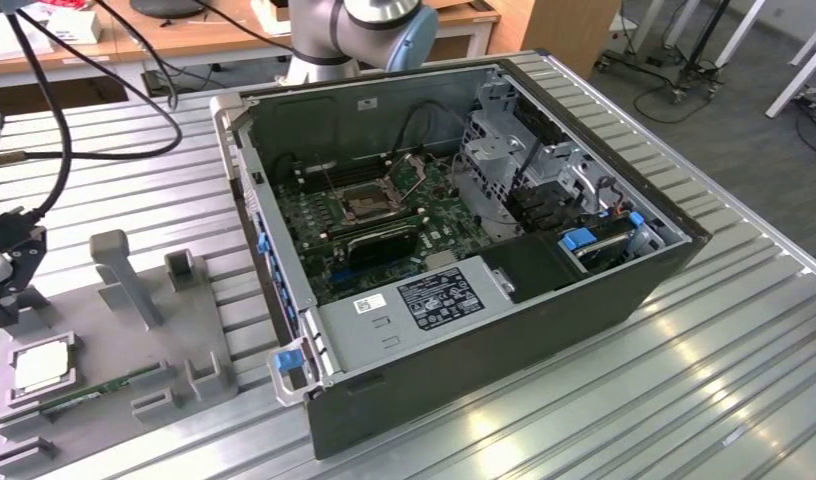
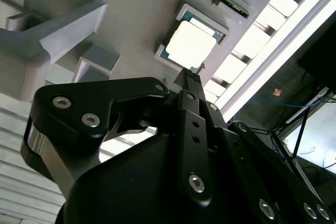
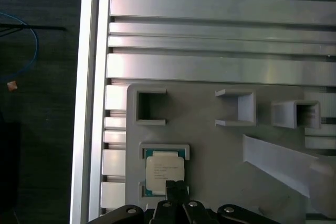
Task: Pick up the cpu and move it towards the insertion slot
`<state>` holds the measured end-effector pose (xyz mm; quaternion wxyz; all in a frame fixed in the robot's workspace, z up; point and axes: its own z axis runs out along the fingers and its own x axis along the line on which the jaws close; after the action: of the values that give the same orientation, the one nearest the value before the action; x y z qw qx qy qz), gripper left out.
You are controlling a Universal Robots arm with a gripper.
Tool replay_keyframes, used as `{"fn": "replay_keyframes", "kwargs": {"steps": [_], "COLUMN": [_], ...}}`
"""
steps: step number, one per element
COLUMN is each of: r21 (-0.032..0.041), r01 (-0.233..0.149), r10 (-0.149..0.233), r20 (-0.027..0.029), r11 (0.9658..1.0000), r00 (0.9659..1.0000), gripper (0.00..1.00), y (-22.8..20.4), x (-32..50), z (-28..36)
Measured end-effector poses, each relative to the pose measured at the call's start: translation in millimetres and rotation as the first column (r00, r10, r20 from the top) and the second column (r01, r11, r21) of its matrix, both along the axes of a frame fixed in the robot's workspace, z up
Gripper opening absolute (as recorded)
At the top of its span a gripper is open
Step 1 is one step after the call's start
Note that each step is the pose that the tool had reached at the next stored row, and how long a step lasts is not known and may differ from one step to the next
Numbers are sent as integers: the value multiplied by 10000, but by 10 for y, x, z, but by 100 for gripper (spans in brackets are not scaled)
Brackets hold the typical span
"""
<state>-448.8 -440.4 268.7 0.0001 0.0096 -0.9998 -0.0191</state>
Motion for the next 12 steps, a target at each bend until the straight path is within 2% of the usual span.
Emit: {"fn": "replay_keyframes", "kwargs": {"steps": [7, 12], "r21": [0, 1], "r01": [0, 2], "r10": [0, -2], "r20": [0, 2], "r11": [10000, 10000], "r00": [10000, 10000], "gripper": [11, 11], "y": [-83, -112], "x": [0, -1], "z": [0, -30]}}
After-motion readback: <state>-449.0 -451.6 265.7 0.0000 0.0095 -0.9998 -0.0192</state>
